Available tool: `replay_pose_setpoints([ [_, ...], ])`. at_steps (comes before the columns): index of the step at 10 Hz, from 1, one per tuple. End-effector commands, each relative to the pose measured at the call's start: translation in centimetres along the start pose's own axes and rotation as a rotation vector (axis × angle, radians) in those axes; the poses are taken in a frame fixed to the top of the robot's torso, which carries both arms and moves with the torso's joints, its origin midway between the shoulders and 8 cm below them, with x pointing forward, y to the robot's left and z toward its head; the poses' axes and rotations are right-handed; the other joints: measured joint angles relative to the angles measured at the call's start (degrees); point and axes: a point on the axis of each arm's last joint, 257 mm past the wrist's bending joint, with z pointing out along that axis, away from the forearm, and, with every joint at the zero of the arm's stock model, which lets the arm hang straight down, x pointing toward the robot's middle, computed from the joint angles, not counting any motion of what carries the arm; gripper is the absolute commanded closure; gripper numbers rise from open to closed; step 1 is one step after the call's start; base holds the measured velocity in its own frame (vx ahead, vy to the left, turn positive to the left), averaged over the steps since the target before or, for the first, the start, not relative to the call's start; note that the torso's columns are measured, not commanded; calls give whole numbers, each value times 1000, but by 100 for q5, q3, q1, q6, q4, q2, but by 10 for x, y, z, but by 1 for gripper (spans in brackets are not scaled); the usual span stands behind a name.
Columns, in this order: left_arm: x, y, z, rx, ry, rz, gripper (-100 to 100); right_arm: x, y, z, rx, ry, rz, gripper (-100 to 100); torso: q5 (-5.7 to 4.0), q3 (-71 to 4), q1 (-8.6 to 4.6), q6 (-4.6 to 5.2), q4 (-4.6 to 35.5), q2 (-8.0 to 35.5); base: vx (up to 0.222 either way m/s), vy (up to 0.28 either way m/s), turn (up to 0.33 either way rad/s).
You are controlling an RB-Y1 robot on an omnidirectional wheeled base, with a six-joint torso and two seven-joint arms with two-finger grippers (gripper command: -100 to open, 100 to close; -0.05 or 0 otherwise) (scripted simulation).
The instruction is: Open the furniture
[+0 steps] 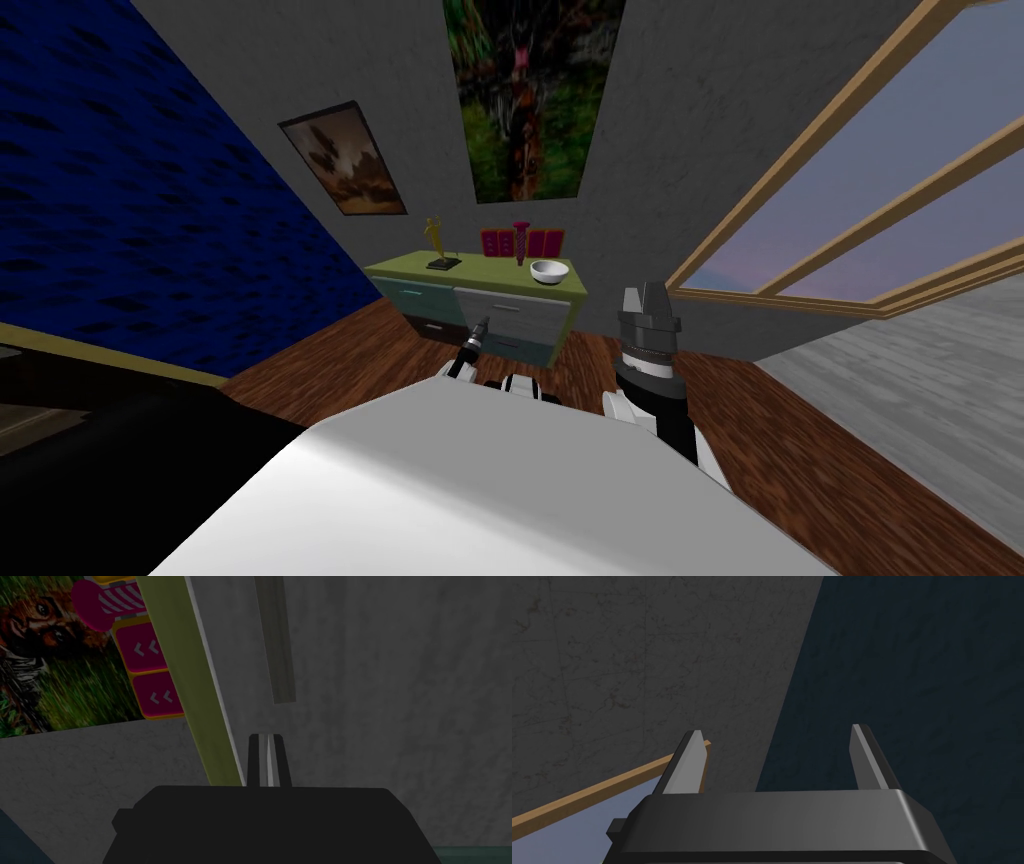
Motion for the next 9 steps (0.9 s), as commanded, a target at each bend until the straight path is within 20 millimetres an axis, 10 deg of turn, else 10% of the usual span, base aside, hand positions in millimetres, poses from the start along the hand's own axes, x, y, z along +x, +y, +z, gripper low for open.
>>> replay_pose_setpoints([
  [1, 0, 3, 4, -9, -2, -4, -100, 0, 0, 0, 0, 0, 0, 0, 1, 1, 6, -2, -1, 6, 187, -30, -17],
  [5, -2, 0, 9, -8, -4, -4, -100, 0, 0, 0, 0, 0, 0, 0, 5, 66, 21, -1, 31, 106, 115, -22, -10],
  [6, -2, -1, 9, -9, -4, -4, 100, 0, 0, 0, 0, 0, 0, 0, 5, 63, 19, -2, 27, 104, 11, -1, 1],
  [9, -1, -4, 6, -9, 3, -4, 100, 0, 0, 0, 0, 0, 0, 0, 1, 72, 9, -9, 27, 120, -135, 0, 19],
])
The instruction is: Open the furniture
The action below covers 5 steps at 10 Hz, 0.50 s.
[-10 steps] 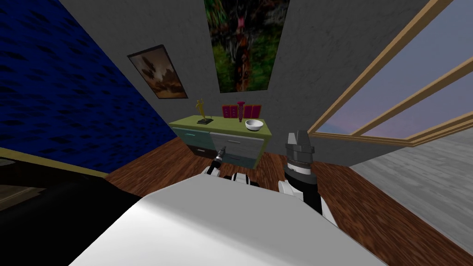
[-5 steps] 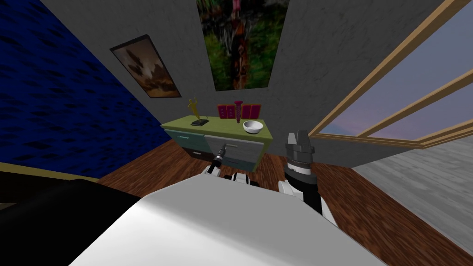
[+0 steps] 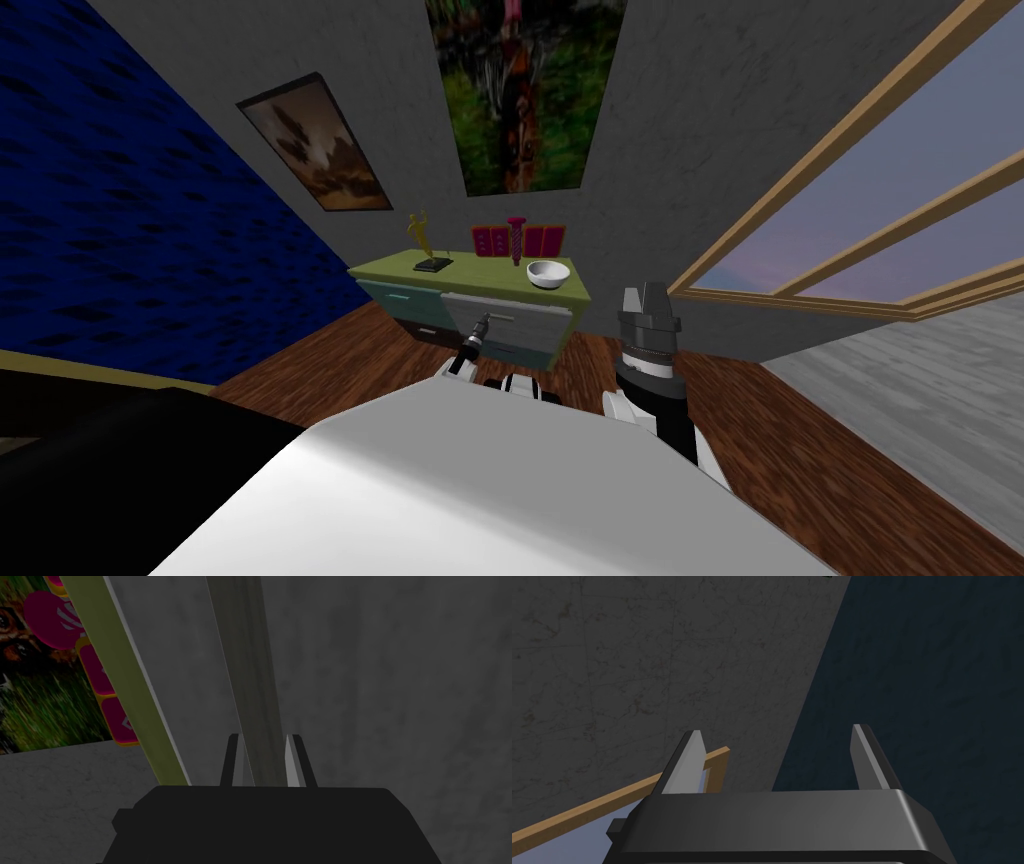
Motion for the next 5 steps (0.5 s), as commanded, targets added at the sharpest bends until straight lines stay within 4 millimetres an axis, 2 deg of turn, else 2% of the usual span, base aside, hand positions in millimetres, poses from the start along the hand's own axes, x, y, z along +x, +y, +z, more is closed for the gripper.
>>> replay_pose_setpoints([
  [1, 1, -1, -4, -4, 6, 3, 100, 0, 0, 0, 0, 0, 0, 0, -3, -5, -6, 1, 1, -8, -198, -5, 30],
  [2, 1, -2, -5, -4, 8, 3, 100, 0, 0, 0, 0, 0, 0, 0, -4, -11, -5, 4, 4, -16, -201, 3, 27],
  [4, 4, 3, -11, -18, 13, 1, 100, 0, 0, 0, 0, 0, 0, 0, -10, -39, -7, 9, 7, -65, -110, 8, 15],
  [5, 4, 2, -11, -17, 14, 1, 100, 0, 0, 0, 0, 0, 0, 0, -6, -35, 1, 4, -2, -52, -182, 22, 17],
])
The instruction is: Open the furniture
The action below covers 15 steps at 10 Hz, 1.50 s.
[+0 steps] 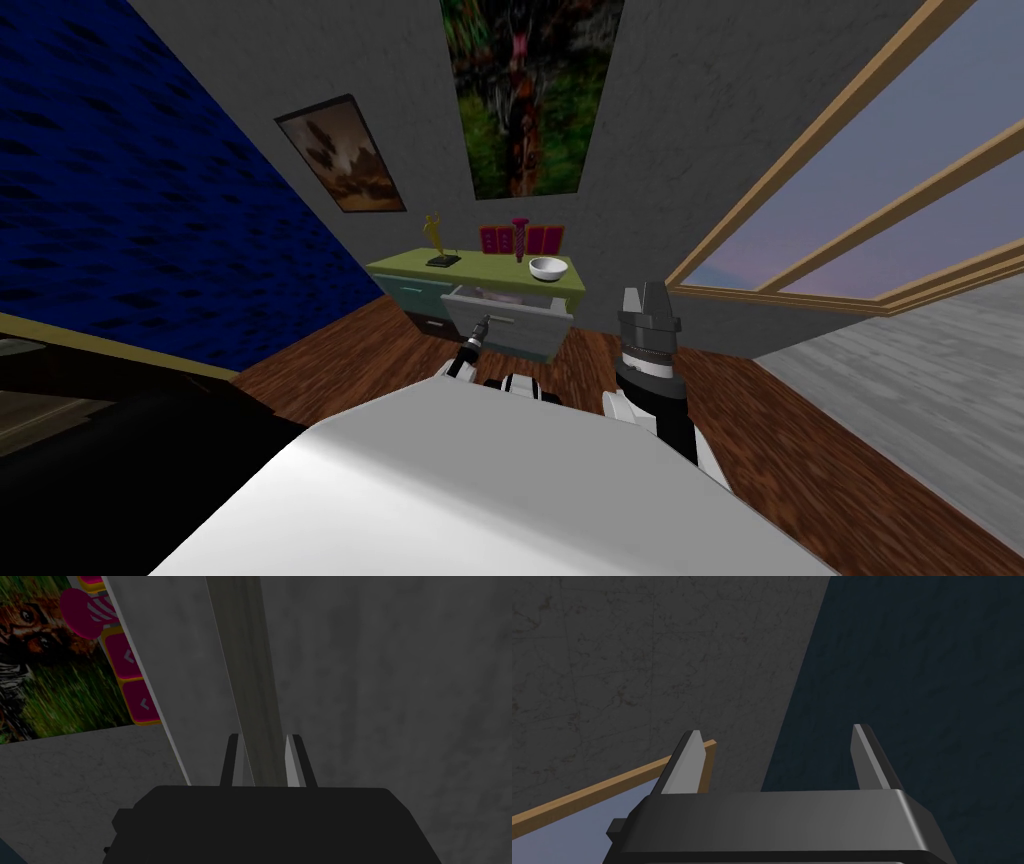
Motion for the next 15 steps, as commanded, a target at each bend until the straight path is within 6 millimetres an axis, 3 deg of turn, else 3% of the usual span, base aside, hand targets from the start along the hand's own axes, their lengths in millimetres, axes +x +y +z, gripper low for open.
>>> replay_pose_setpoints([
  [1, 1, -3, -4, 6, 5, 2, 100, 0, 0, 0, 0, 0, 0, 0, 6, 15, 7, -3, -1, 21, -179, -1, 17],
  [3, 2, -3, -5, 6, 7, 0, 100, 0, 0, 0, 0, 0, 0, 0, 4, 17, -2, 1, 0, 24, -147, -1, 22],
  [4, -1, -10, 2, -1, 8, -1, -100, 0, 0, 0, 0, 0, 0, 0, 0, -2, -4, 6, 3, -13, -52, -8, 7],
  [13, -15, -50, 32, 0, 13, -3, -100, 0, 0, 0, 0, 0, 0, 0, -2, 15, -7, 4, 14, 23, -30, -7, 4],
  [14, -13, -40, 28, -15, 14, -4, -100, 0, 0, 0, 0, 0, 0, 0, -8, 20, -8, 0, 25, 32, -9, 0, -4],
  [15, -13, -38, 28, -20, 14, -5, 0, 0, 0, 0, 0, 0, 0, 0, -3, 21, -8, 0, 16, 30, 0, 0, 0],
])
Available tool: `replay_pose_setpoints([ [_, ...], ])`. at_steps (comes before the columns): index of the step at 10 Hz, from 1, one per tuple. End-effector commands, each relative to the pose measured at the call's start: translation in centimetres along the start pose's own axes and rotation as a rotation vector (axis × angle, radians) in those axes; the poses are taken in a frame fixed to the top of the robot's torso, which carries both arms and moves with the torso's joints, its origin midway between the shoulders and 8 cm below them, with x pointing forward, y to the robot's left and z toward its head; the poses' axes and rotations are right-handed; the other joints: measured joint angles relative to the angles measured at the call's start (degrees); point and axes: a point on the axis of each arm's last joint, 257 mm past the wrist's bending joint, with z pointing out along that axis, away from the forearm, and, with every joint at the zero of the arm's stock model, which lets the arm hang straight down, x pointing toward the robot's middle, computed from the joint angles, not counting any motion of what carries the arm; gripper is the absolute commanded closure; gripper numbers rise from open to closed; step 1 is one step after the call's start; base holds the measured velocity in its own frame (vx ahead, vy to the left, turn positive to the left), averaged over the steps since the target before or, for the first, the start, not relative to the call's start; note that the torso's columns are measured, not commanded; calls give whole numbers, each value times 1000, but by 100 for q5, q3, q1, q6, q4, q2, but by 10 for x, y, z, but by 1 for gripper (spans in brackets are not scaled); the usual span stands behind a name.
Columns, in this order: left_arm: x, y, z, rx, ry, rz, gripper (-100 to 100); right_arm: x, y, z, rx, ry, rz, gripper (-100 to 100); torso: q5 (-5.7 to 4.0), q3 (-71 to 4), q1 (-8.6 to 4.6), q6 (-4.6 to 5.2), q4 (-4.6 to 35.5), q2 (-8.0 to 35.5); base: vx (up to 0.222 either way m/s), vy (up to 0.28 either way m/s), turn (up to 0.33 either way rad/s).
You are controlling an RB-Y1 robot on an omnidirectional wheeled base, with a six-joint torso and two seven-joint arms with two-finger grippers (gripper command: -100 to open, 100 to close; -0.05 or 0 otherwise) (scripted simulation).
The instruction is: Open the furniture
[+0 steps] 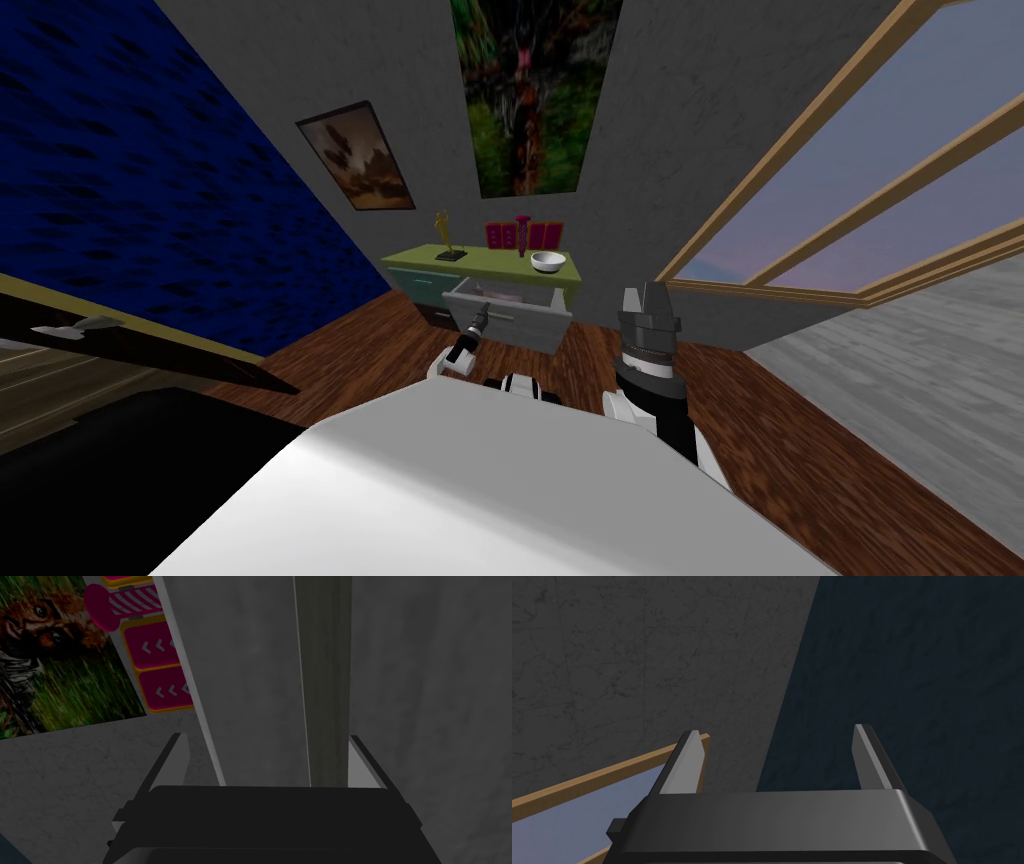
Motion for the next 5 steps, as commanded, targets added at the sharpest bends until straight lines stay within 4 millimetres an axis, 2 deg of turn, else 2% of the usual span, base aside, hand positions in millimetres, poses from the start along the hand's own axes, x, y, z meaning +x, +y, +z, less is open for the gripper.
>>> replay_pose_setpoints([
  [1, 0, 2, -1, -4, 0, 0, 0, 0, 0, 0, 0, 0, 0, 0, 3, -5, 2, 2, -6, -8, 0, 0, 0],
  [5, 0, 5, -2, -12, 0, -1, 0, 0, 0, 0, 0, 0, 0, 0, 9, -13, 7, 4, -18, -22, 0, 0, 0],
])
